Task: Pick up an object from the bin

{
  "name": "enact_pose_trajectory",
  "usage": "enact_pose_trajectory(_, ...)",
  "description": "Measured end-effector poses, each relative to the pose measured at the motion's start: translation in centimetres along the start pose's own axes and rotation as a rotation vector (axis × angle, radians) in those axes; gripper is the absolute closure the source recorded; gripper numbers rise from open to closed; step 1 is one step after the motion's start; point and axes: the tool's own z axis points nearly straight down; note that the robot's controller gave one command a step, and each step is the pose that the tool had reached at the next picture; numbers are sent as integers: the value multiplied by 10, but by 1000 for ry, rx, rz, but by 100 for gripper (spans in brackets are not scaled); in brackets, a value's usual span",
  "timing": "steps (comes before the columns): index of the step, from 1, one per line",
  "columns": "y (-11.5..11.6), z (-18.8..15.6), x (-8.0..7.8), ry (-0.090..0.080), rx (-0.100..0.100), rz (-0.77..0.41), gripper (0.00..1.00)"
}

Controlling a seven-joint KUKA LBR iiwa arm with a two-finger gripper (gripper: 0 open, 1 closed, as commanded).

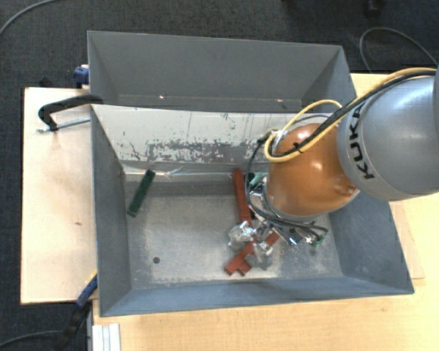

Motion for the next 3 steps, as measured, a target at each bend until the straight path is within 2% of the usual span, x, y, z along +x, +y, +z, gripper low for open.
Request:
enact_pose_trajectory(1,-63,4,2,41,-42,-488,100)
enact_pose_trajectory(2,-12,1,-27,27,-9,-685,100)
enact_pose_trajectory(3,-21,-1,8,1,2,-1244,100)
